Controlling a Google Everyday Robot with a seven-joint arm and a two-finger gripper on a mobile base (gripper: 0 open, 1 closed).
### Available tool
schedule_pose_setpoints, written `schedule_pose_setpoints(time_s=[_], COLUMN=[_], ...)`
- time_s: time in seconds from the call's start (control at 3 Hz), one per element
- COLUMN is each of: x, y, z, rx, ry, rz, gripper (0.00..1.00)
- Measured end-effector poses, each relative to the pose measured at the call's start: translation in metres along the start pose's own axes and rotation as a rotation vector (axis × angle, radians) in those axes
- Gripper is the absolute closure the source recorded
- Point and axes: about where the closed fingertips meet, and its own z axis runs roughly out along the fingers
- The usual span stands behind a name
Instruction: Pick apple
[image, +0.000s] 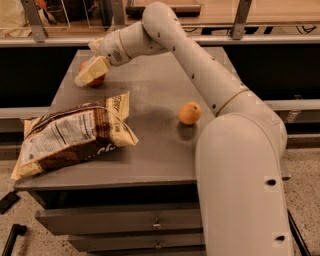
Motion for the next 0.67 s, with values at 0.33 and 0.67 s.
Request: schedule_pose_setpoints(time_s=[0.33,0.67], x=[0.0267,0.0277], y=[-0.0132,-0.0139], z=[-0.0007,-0.0005], rx=[0.051,0.053], ry=[0.075,0.078], rz=[0.008,0.008], gripper=[0.00,0.00])
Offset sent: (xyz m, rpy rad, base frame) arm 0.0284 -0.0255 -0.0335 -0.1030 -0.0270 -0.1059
